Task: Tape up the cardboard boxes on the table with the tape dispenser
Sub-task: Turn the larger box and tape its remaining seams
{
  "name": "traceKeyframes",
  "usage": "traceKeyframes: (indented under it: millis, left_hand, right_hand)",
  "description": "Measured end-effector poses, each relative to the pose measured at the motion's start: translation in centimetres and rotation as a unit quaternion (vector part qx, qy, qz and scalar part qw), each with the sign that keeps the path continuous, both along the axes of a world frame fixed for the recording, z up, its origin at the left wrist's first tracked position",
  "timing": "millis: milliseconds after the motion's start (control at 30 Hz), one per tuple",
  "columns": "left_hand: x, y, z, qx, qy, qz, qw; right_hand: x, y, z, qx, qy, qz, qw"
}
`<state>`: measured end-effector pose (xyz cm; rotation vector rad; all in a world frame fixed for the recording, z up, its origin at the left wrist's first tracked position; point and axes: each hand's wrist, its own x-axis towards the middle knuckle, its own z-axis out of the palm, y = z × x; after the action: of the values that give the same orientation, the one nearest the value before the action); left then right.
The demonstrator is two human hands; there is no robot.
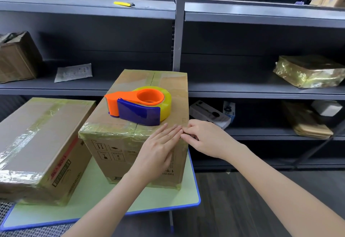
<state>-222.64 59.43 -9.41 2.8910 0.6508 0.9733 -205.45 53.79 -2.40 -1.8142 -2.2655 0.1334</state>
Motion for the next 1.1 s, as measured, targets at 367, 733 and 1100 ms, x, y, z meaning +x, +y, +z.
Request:
traceKeyframes:
  millis: [367, 733, 1100]
  left_hand:
    - [-9.5, 2.4, 2.0, -0.056, -0.182, 0.229, 0.955]
    - [-12.5, 7.4, 1.1, -0.149, -0.075, 0.310, 0.936]
    - [-12.0, 2.8, 1.0, -0.143, -0.059, 0.373, 0.915]
  right_hand:
    - [-6.3, 2.9, -2.3, 0.182, -0.026, 0.089, 0.979]
    - [-12.4, 7.1, -5.8, 0.229, -0.028, 0.122, 0.965]
    - [-10.3, 6.0, -4.5, 0.176, 0.104, 0.178, 0.962]
